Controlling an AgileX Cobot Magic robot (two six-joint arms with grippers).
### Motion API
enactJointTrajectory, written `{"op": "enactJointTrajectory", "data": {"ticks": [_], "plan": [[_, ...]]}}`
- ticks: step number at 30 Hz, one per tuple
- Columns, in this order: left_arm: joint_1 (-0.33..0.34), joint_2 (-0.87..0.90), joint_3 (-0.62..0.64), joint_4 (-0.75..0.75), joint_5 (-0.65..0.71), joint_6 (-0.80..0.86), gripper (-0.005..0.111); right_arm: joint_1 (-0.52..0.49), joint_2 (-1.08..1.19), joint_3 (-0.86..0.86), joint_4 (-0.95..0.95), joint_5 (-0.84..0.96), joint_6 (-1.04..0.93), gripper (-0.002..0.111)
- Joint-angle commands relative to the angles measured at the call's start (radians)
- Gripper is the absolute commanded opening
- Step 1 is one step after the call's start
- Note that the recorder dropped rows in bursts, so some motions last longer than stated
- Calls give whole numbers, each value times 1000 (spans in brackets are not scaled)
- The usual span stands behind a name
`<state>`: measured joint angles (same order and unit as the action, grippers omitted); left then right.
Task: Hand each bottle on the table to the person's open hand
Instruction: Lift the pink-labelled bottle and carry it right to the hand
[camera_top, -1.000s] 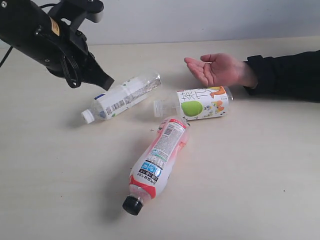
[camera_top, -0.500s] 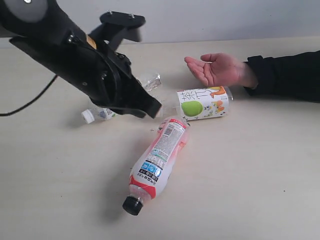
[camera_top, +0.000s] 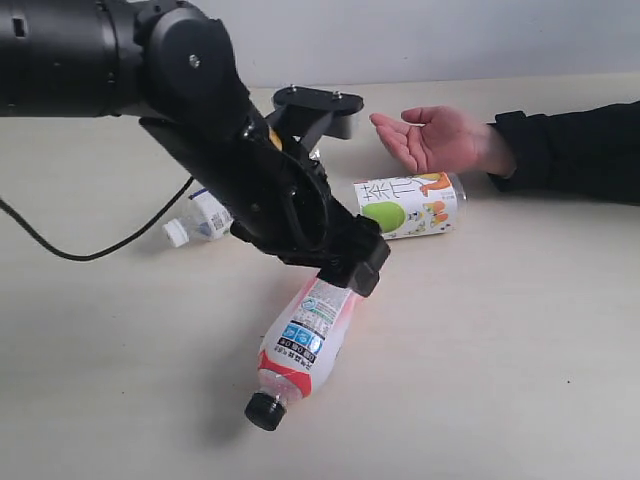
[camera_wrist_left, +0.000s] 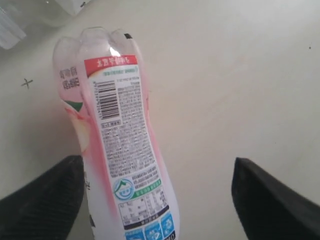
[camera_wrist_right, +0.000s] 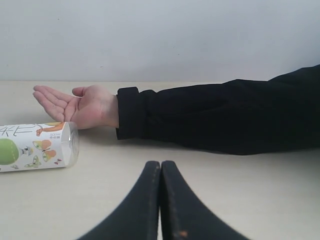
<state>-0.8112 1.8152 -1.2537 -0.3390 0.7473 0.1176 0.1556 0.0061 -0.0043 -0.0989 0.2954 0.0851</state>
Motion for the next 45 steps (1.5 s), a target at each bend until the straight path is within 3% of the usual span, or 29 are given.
{"op": "enactJointTrajectory", "data": {"ticks": [1,4,26,28,29,35,41,45], "plan": [[-7,81,-139,72,116,-72,78,-4,-6,4,-5,-13,-5,0],[-7,118,-197,150,201,-103,78,-4,-6,4,-5,-13,-5,0],[-8,303,-197,157,190,-111,74,-4,-6,4,-5,-13,-5,0],[-8,305,-197,153,195,-74,61,-4,-6,4,-5,-13,-5,0],[-8,305,-197,148,207,-72,47,-4,-6,4,-5,-13,-5,0],[-8,277,-197,144,331,-30,2,-4,-6,4,-5,-11,-5,0],[-8,195,-199,120,428,-25,0,-4,-6,4,-5,-11,-5,0],[-8,117,-199,-70,277,16,0,-4,-6,4,-5,-11,-5,0]]}}
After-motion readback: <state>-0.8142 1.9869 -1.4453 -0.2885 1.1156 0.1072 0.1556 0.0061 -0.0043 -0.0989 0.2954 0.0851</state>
